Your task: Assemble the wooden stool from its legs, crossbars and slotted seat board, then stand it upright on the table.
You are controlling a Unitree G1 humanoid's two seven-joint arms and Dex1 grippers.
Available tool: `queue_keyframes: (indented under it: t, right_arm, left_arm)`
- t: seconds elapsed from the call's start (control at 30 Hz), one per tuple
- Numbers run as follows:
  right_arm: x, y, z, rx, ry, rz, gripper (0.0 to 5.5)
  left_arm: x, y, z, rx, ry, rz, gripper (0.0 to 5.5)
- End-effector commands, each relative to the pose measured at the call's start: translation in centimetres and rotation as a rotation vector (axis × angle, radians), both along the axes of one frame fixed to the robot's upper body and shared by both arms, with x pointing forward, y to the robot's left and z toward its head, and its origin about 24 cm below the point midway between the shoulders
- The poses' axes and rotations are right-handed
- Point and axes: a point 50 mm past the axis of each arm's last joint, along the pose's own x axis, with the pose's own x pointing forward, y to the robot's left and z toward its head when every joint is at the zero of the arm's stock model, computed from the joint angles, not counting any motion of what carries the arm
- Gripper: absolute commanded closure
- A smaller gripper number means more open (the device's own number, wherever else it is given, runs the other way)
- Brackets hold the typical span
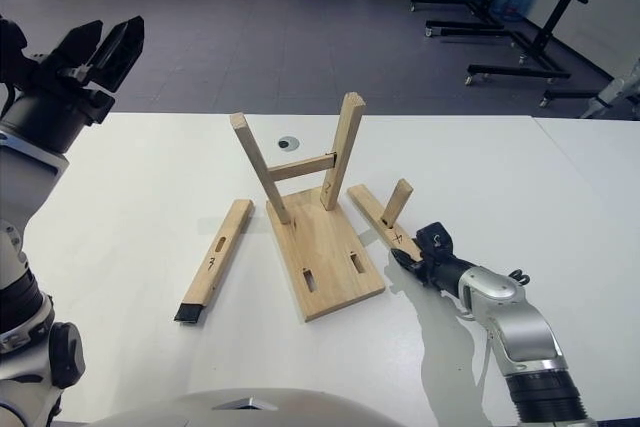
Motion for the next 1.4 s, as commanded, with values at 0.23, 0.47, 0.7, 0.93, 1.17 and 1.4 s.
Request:
queue_keyframes:
  t: [0.23, 0.47, 0.7, 0.93, 1.17, 1.4]
  right_arm:
    - [7.7, -2.5, 14.7, 0.413, -0.420, -0.081, 3.45]
    - [6.5, 0.5, 23.8, 0.679, -0.486, 0.326, 3.45]
    - [3.3, 1.8, 22.4, 0.814, -0.193, 0.602, 3.45]
    - [1.4, 5.3, 19.7, 0.961, -0.047, 0.791, 3.45]
    - [1.3, 8.1, 18.0, 0.963, 0.006, 0.812, 3.45]
    - [1.3, 8.9, 17.3, 0.979, 0.000, 0.780, 3.45]
  left_arm:
    - [0.3, -1.5, 2.7, -0.175, -0.021, -0.346, 1.35]
    - [0.0, -3.0, -0.7, -0.380, 0.124, -0.618, 1.35]
    - [-1.0, -4.6, -2.6, -0.514, 0.238, -0.770, 1.35]
    - [-2.1, -7.7, -4.4, -0.641, 0.397, -0.949, 1.35]
    - [-2.5, -9.8, -3.7, -0.678, 0.388, -1.013, 1.35]
    - [-2.6, -10.1, -2.9, -0.693, 0.365, -0.990, 1.35]
